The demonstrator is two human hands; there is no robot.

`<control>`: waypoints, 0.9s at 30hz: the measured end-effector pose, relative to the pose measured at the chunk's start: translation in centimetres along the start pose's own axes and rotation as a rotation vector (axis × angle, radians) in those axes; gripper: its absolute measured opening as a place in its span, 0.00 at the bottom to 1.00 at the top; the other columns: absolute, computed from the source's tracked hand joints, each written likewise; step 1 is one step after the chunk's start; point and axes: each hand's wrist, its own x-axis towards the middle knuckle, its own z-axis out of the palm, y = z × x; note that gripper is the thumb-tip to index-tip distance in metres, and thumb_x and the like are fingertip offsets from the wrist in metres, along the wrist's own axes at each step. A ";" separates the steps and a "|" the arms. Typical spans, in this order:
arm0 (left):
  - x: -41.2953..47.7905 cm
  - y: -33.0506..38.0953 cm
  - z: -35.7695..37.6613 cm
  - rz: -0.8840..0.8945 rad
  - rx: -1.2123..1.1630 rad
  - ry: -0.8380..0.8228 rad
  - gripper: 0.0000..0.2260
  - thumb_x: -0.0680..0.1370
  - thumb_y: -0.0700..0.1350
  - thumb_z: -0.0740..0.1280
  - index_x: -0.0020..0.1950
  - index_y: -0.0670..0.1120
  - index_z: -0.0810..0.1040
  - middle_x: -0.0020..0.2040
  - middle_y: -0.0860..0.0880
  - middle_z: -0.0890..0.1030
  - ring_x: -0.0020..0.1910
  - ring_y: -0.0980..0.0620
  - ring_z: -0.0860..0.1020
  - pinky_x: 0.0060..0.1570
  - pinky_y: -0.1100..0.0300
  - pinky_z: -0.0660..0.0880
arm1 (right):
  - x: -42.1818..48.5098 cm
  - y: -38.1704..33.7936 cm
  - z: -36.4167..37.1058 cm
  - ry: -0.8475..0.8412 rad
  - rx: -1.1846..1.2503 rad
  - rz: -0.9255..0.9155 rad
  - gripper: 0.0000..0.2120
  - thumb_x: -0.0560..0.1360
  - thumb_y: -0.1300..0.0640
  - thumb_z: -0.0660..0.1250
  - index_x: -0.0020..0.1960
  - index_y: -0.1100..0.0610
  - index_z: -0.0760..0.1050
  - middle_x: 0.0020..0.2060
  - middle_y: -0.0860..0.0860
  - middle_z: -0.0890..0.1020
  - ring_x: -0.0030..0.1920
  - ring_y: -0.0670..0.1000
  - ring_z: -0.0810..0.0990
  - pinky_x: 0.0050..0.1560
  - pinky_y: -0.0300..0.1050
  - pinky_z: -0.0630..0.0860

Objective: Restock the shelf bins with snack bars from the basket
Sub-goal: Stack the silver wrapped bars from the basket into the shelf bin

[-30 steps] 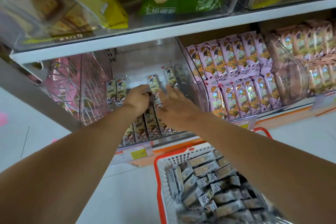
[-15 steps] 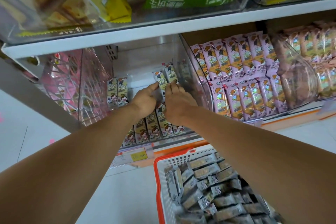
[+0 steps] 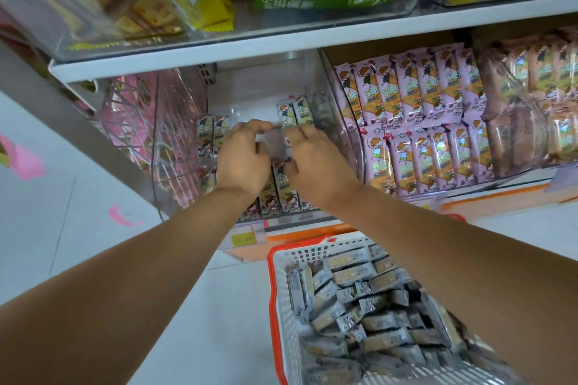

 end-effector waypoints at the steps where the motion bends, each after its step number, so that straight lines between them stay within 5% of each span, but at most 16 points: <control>1: -1.0 0.3 -0.3 0.042 0.026 0.073 0.22 0.74 0.29 0.56 0.61 0.46 0.78 0.60 0.44 0.76 0.61 0.45 0.73 0.62 0.53 0.71 | -0.9 -0.2 -0.7 0.046 0.040 -0.053 0.23 0.76 0.65 0.62 0.71 0.59 0.67 0.65 0.57 0.72 0.64 0.57 0.72 0.64 0.49 0.71; 6: -7.6 2.1 -0.3 0.221 0.136 0.325 0.16 0.70 0.35 0.57 0.55 0.44 0.76 0.50 0.46 0.72 0.51 0.46 0.69 0.50 0.54 0.65 | -6.9 0.4 -3.3 0.219 0.286 -0.342 0.12 0.73 0.64 0.59 0.52 0.59 0.78 0.46 0.52 0.79 0.42 0.52 0.79 0.39 0.50 0.78; 11: -14.9 2.0 4.3 0.249 0.237 0.169 0.12 0.70 0.39 0.55 0.49 0.43 0.73 0.45 0.45 0.72 0.46 0.45 0.67 0.45 0.54 0.63 | -12.6 6.7 -1.5 0.152 0.304 -0.228 0.09 0.73 0.68 0.61 0.44 0.58 0.79 0.40 0.50 0.81 0.36 0.46 0.76 0.34 0.46 0.76; 15: -19.9 -0.7 10.9 0.073 0.244 -0.219 0.11 0.71 0.36 0.62 0.50 0.48 0.76 0.48 0.49 0.76 0.50 0.46 0.72 0.48 0.54 0.70 | -17.1 14.3 2.1 -0.172 0.093 0.009 0.10 0.76 0.64 0.61 0.48 0.54 0.79 0.46 0.49 0.80 0.41 0.50 0.79 0.42 0.50 0.79; 20: -23.8 -3.6 19.2 -0.238 0.374 -0.767 0.16 0.80 0.42 0.59 0.68 0.51 0.71 0.65 0.49 0.73 0.65 0.48 0.70 0.61 0.57 0.69 | -22.9 22.2 5.4 -0.543 -0.114 0.193 0.17 0.77 0.62 0.60 0.65 0.54 0.73 0.62 0.52 0.74 0.60 0.54 0.75 0.56 0.49 0.75; 24: -25.9 -4.8 24.5 -0.318 0.394 -0.906 0.20 0.80 0.43 0.58 0.72 0.48 0.67 0.70 0.47 0.71 0.67 0.47 0.70 0.63 0.56 0.68 | -25.7 26.6 8.2 -0.756 -0.203 0.337 0.32 0.77 0.59 0.62 0.78 0.51 0.53 0.77 0.54 0.54 0.75 0.59 0.57 0.72 0.54 0.64; 27: -25.7 -4.9 27.2 -0.361 0.351 -0.928 0.22 0.81 0.44 0.59 0.75 0.48 0.63 0.72 0.47 0.68 0.69 0.46 0.68 0.66 0.55 0.66 | -25.7 27.8 9.7 -0.714 -0.248 0.292 0.32 0.77 0.58 0.63 0.77 0.54 0.54 0.76 0.52 0.55 0.75 0.58 0.54 0.73 0.54 0.61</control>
